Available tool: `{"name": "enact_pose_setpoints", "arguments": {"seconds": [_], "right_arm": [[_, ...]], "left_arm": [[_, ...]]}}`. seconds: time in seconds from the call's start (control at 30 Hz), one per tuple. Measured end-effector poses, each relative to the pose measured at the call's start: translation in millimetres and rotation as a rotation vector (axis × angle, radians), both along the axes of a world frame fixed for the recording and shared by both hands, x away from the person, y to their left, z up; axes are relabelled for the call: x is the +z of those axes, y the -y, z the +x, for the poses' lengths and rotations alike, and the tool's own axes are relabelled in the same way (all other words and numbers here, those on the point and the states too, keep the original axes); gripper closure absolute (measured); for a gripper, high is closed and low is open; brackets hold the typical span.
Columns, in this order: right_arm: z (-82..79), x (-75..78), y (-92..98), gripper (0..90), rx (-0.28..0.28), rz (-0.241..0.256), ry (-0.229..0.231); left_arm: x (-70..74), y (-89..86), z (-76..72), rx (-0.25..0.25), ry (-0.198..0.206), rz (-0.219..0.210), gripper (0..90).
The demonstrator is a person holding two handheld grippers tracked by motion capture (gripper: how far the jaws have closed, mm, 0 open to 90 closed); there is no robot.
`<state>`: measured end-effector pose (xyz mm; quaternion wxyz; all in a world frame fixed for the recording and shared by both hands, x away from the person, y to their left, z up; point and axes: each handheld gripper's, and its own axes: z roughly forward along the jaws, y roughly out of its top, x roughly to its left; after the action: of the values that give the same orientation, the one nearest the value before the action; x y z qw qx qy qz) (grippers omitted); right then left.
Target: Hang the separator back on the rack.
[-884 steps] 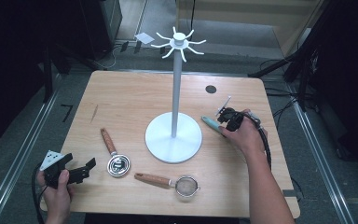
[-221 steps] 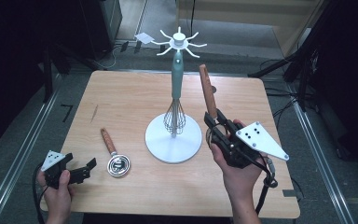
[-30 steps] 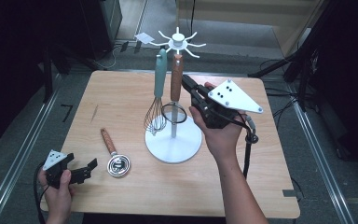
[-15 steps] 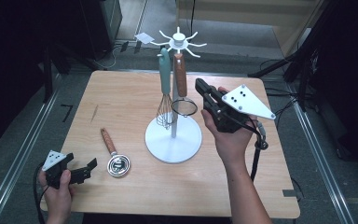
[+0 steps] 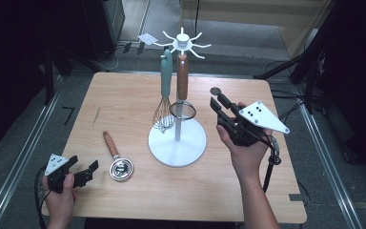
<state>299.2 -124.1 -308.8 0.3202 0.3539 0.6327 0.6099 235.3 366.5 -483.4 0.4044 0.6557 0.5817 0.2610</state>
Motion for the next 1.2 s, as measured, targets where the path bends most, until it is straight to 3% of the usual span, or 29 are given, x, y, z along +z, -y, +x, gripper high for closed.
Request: {"name": "enact_pose_setpoints", "arguments": {"seconds": [0.07,0.2,0.53,0.8,0.9,1.0,1.07,1.2], "right_arm": [[-1.1,-5.8,3.2,67.3,0.002,0.002,-0.02],[-4.8,-18.0,10.5,64.3,-0.012,-0.011,-0.042],[-18.8,-61.6,29.4,60.9,-0.054,-0.029,-0.113],[-29.4,-92.7,47.9,59.3,-0.102,-0.027,-0.169],[-33.8,-104.1,52.6,58.8,-0.115,-0.022,-0.193],[-37.5,-118.2,56.9,58.1,-0.126,-0.05,-0.221],[-40.1,-125.5,59.5,57.3,-0.133,-0.055,-0.247],[-48.8,-142.6,65.1,56.6,-0.168,-0.068,-0.303]], "left_arm": [[0.1,1.2,0.0,0.016,-0.005,0.019,13.9],[0.2,0.1,-0.6,0.003,-0.001,0.007,13.6],[-0.3,0.0,1.1,0.026,-0.023,0.01,15.2],[-0.5,1.6,4.1,0.05,-0.018,0.011,23.2],[-0.6,0.5,5.1,0.029,-0.032,-0.002,23.1],[-0.6,-1.7,4.7,0.031,-0.027,-0.023,23.3],[-0.7,-1.4,6.4,0.034,-0.043,-0.016,24.4],[-0.9,2.0,7.4,-0.005,-0.057,0.007,27.9]]}}
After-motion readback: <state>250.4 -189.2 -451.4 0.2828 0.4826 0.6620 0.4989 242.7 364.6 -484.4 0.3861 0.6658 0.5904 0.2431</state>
